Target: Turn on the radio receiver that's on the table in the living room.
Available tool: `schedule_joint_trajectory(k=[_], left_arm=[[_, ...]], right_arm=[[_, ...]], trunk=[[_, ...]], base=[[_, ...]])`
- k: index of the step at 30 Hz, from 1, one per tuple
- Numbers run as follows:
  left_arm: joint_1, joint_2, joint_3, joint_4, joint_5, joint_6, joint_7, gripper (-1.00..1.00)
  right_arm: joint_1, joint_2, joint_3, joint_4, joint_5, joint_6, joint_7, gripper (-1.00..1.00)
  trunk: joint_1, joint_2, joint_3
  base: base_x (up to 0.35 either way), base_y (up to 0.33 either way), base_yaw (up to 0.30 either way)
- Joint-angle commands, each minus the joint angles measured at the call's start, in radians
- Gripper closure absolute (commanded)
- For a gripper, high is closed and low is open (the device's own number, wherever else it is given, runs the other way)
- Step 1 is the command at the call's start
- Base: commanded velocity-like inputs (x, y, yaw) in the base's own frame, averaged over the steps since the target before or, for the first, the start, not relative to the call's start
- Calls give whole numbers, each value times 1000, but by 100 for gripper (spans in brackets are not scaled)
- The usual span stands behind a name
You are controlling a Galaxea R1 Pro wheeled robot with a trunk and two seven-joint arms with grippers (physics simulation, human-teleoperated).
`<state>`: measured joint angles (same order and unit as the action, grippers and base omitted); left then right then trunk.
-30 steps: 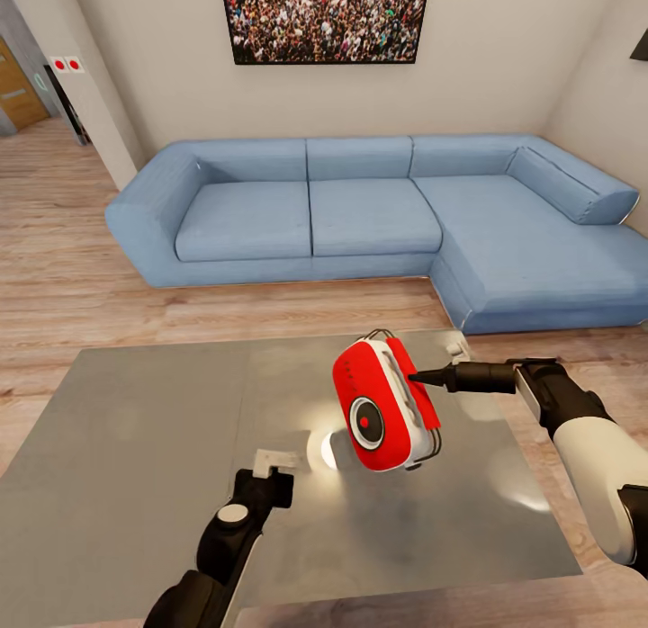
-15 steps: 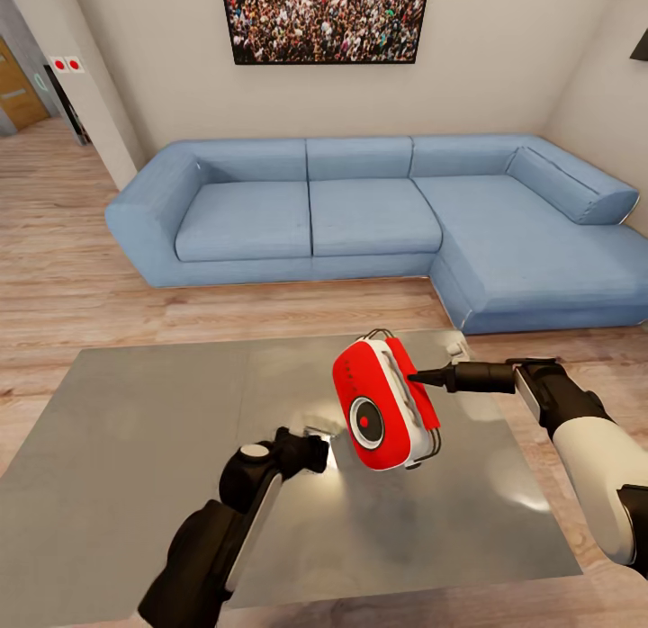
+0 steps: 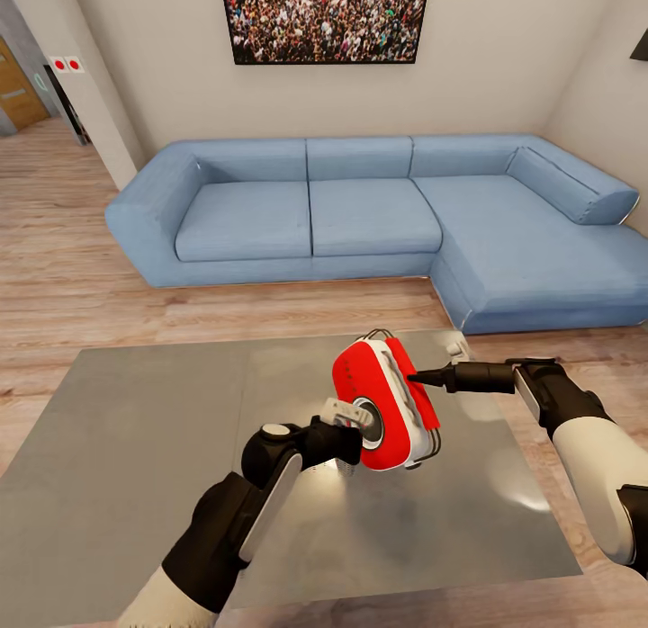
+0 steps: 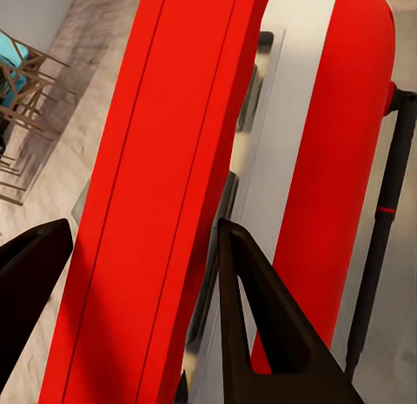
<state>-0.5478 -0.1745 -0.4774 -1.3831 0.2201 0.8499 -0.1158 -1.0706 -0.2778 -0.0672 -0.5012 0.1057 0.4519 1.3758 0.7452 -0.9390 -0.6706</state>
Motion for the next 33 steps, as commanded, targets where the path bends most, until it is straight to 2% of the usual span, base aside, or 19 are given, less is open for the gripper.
schedule_joint_trajectory(k=[1,9,13,20,26,33], left_arm=[[-4,0,0,-1,0,0,0,100],[-25,0,4,8,-10,0,9,100],[-36,0,9,61,-11,-3,14,100],[-81,0,11,117,-12,-9,16,100],[-140,0,11,161,-8,-12,15,100],[-172,0,12,217,-3,-27,15,100]], right_arm=[[0,0,-2,0,-2,1,0,100],[0,0,-2,0,-1,1,0,100],[0,0,-2,0,0,1,0,100],[0,0,-2,0,0,1,0,100],[0,0,-2,0,0,1,0,100],[0,2,-2,0,0,1,0,100]], trunk=[[0,0,0],[0,0,0],[0,0,0],[0,0,0],[0,0,0],[0,0,0]], base=[[0,0,0],[0,0,0],[0,0,0],[0,0,0],[0,0,0],[0,0,0]])
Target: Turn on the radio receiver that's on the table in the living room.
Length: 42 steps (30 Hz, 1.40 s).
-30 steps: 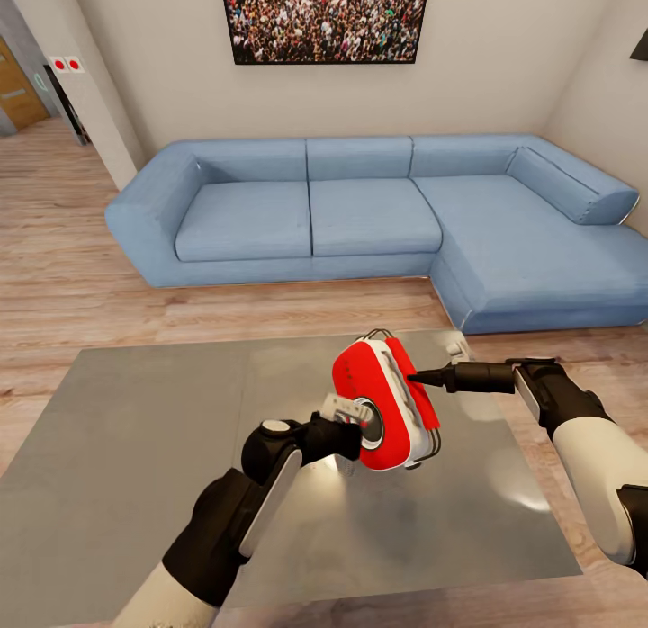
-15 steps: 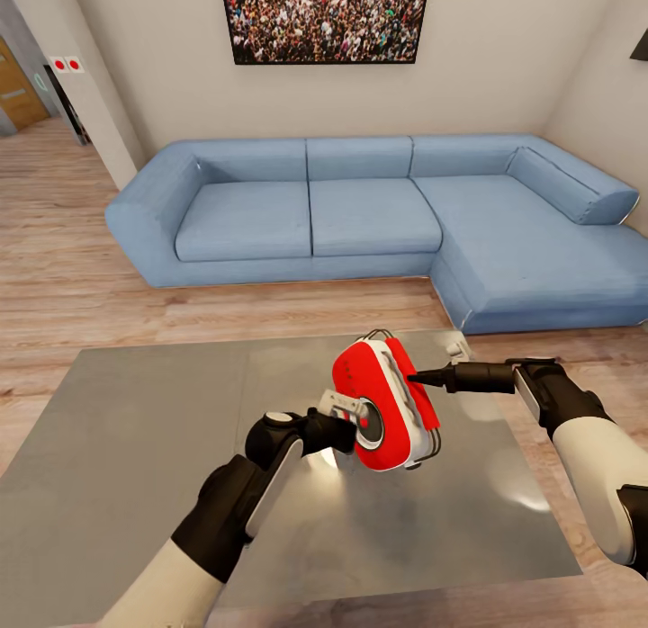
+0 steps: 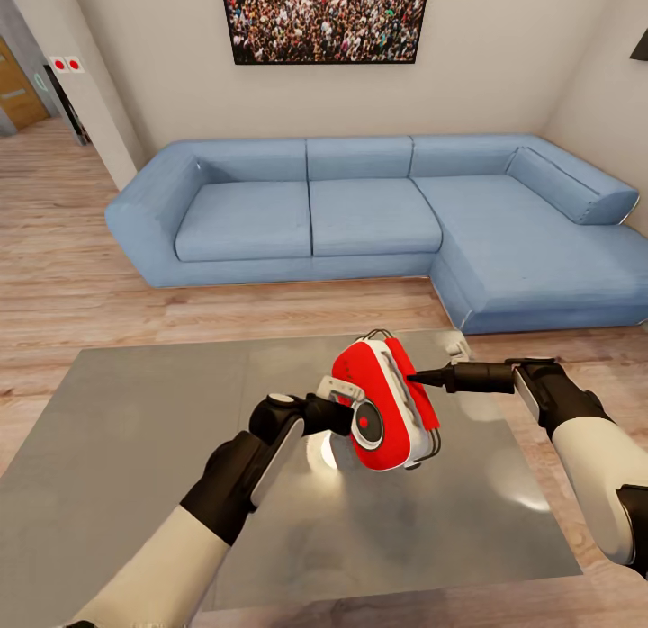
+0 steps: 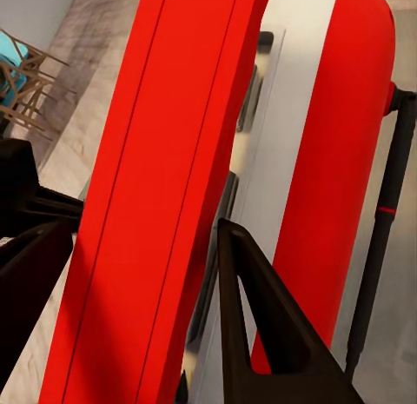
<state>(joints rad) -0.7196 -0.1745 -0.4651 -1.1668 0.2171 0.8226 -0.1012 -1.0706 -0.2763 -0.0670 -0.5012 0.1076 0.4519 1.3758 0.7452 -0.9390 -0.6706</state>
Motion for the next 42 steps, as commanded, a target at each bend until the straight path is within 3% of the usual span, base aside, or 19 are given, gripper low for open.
schedule_joint_trajectory(k=[1,6,14,17,39,42], left_arm=[[-5,0,0,14,1,-11,0,100],[-12,0,0,39,21,-32,0,100],[-15,0,-4,69,149,-68,-7,100],[-15,0,-5,85,173,-90,-13,100],[-15,0,-8,183,177,-136,-21,100],[-15,0,-9,183,178,-138,-62,100]], right_arm=[[0,0,-2,0,-2,1,0,100],[0,0,-1,0,-2,1,0,100],[0,2,0,0,-2,1,0,100],[0,4,0,0,-2,1,0,100],[0,5,0,0,-2,1,0,100],[0,5,0,0,-1,1,0,100]], trunk=[[0,0,0],[0,0,0],[0,0,0],[0,0,0],[0,0,0],[0,0,0]], base=[[0,0,0],[0,0,0],[0,0,0],[0,0,0],[0,0,0],[0,0,0]])
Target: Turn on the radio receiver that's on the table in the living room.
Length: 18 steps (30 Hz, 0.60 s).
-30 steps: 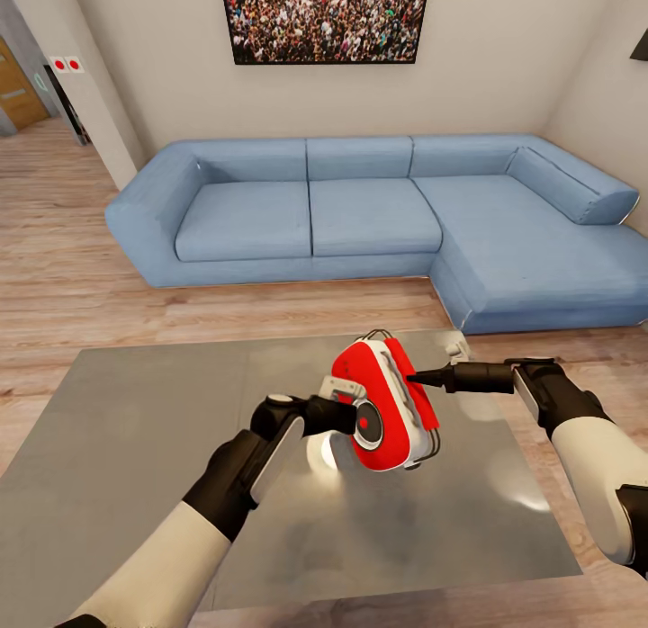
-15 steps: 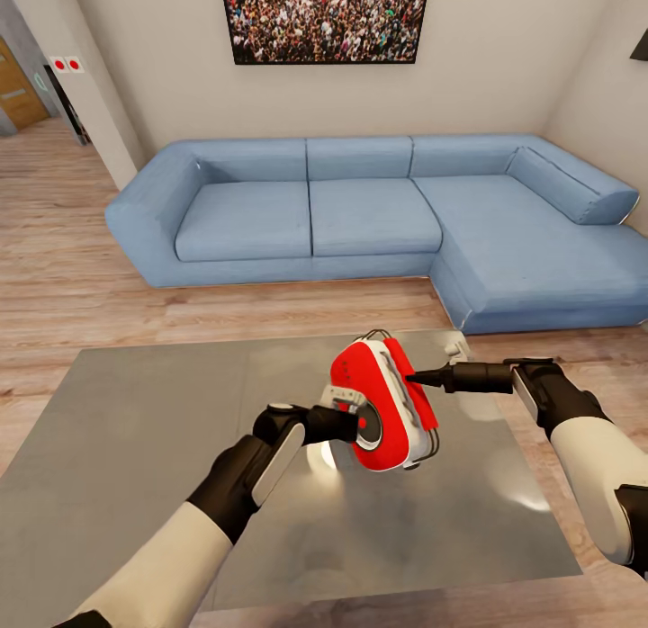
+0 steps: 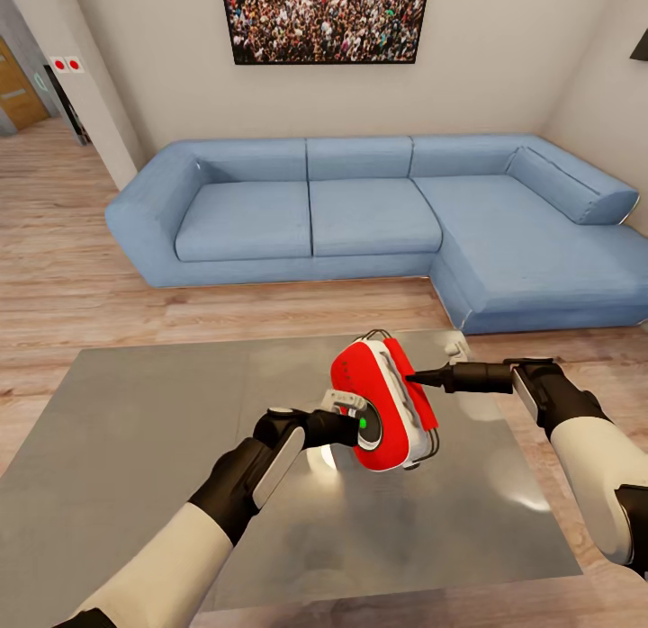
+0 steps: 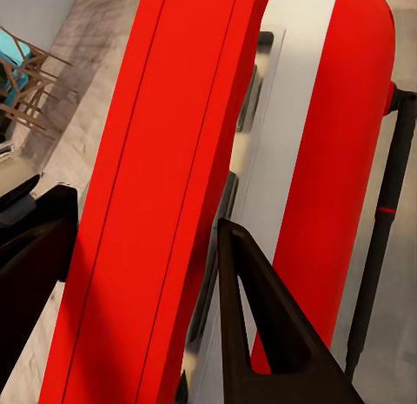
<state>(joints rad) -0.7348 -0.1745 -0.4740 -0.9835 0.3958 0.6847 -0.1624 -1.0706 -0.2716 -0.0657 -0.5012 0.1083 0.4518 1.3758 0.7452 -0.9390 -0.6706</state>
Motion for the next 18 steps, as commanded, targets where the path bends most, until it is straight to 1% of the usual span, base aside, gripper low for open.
schedule_joint_trajectory(k=[1,4,7,8,9,10,11,12,13,14,15,17,18], left_arm=[[0,0,0,0,-1,0,-16,100],[0,0,0,-1,-3,-1,-37,100],[0,0,10,-4,-6,-1,-25,100],[0,0,25,-5,-7,1,-11,100],[0,0,47,-6,-7,2,10,100],[0,0,60,-6,-7,3,22,100],[0,0,85,-7,-7,7,46,100],[0,0,115,-7,-7,11,79,100],[0,0,124,-7,-7,12,90,100],[0,0,143,-7,-7,14,122,100],[0,22,154,-7,-8,14,146,100],[1,80,182,-5,-7,14,200,100],[2,93,189,-3,-6,15,215,100]], right_arm=[[0,0,-2,0,-1,1,0,100],[0,0,-2,0,-2,1,0,100],[0,0,-2,0,-4,1,-1,100],[0,0,-2,0,-4,1,-2,100],[0,0,-2,0,-4,1,-4,100],[0,0,-2,0,-4,1,-7,100],[0,0,-2,0,-4,1,-18,100],[0,-1,-2,0,-4,1,-50,100],[0,-1,-2,0,-4,1,-62,100],[0,-1,-2,0,-2,1,-98,100],[0,-1,-2,0,-1,1,-116,100],[0,-1,-1,0,2,1,-140,100],[0,-1,-1,0,2,2,-145,100]], trunk=[[0,0,0],[0,0,0],[0,0,0],[0,0,0],[0,0,0],[0,0,0],[0,0,0],[0,0,0],[0,0,0],[0,0,0],[0,0,0],[0,0,0],[0,0,0]], base=[[0,0,0],[0,0,0],[0,0,0],[0,0,0],[0,0,0],[0,0,0],[0,0,0],[0,0,0],[0,0,0],[0,0,0],[0,0,0],[0,0,0],[0,0,0]])
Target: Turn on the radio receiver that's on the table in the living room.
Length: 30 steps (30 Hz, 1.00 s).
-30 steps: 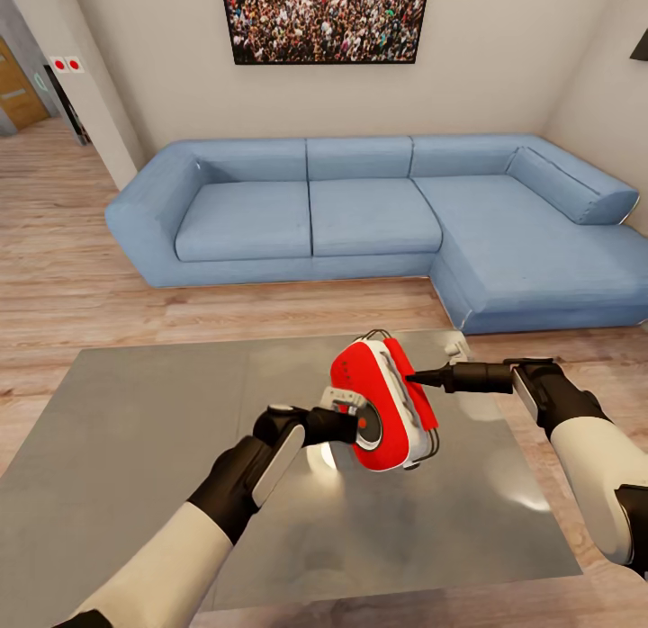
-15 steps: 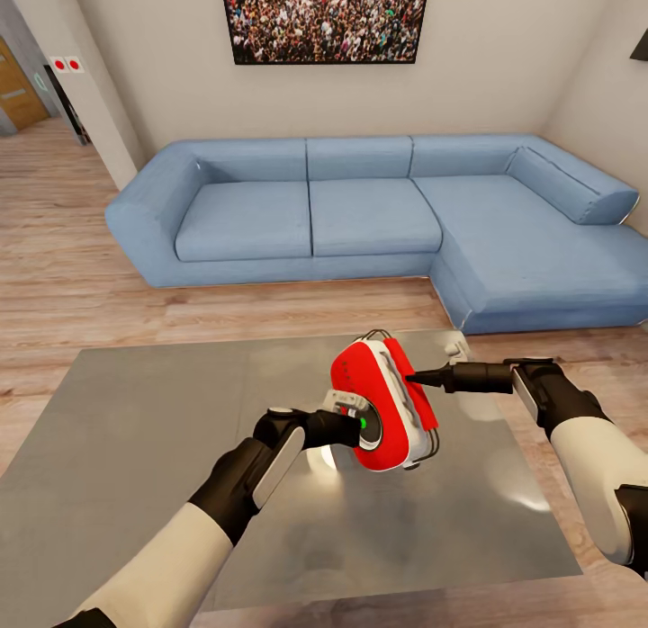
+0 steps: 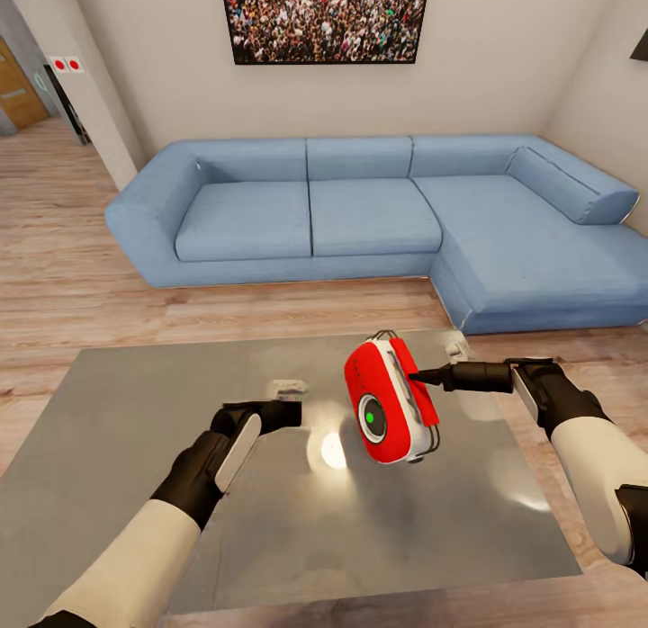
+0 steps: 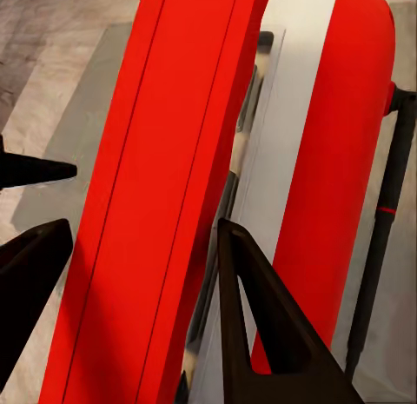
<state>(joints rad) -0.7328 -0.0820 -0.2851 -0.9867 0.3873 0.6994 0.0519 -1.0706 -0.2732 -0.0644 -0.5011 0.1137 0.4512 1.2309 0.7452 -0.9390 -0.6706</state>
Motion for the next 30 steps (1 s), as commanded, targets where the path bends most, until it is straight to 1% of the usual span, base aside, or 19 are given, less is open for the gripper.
schedule_joint_trajectory(k=[1,2,3,4,7,8,9,10,11,14,17,18,21,24,25,26,27,29,30], left_arm=[[3,25,14,5,3,0,31,100],[6,45,22,18,4,-1,63,100],[10,65,31,54,5,-4,114,100],[13,73,35,85,5,-8,148,100],[18,85,40,186,6,-23,233,100],[19,87,41,222,6,-40,248,100],[20,90,43,276,7,-83,261,100],[21,91,45,326,7,-132,264,100],[21,92,46,355,8,-160,264,100],[21,91,47,425,15,-205,261,100],[21,91,47,480,51,-242,252,100],[21,92,47,501,67,-254,247,100],[21,93,48,561,112,-299,236,100],[21,94,49,604,150,-374,234,100],[21,94,49,618,159,-402,235,100],[21,94,48,633,166,-438,235,100],[21,94,48,636,168,-447,235,100],[21,94,48,646,172,-472,237,100],[21,95,47,649,172,-477,237,100]], right_arm=[[0,0,0,-1,-2,3,-10,100],[0,0,1,-1,-2,3,-22,100],[0,0,4,-2,0,5,-45,100],[0,0,4,-3,2,8,-64,100],[0,1,3,-6,19,16,-122,100],[0,1,3,-6,25,19,-134,100],[0,2,2,-7,32,21,-144,100],[0,2,2,-8,37,22,-150,100],[0,3,2,-8,38,22,-152,100],[0,3,2,-8,40,23,-155,100],[0,3,6,-10,49,34,-158,100],[0,4,16,-11,61,53,-158,100],[0,6,81,-34,117,160,-159,100],[0,10,144,-60,150,235,-164,100],[0,12,156,-63,154,247,-172,100],[0,14,167,-66,156,258,-195,100],[0,15,169,-67,157,261,-206,100],[0,19,175,-69,157,285,-272,100],[0,21,176,-69,156,296,-294,100]], trunk=[[0,0,0],[0,0,0],[0,0,0],[0,0,0],[0,0,0],[0,0,0],[0,0,0],[0,0,0],[0,0,0],[0,0,0],[0,0,0],[0,0,0],[0,0,0],[0,0,0],[0,0,0],[0,0,0],[0,0,0],[0,0,0],[0,0,0]], base=[[0,0,0],[0,0,0],[0,0,0],[0,0,0],[0,0,0],[0,0,0],[0,0,0],[0,0,0],[0,0,0],[0,0,0],[0,0,0],[0,0,0],[0,0,0],[0,0,0],[0,0,0],[0,0,0],[0,0,0],[0,0,0],[0,0,0]])
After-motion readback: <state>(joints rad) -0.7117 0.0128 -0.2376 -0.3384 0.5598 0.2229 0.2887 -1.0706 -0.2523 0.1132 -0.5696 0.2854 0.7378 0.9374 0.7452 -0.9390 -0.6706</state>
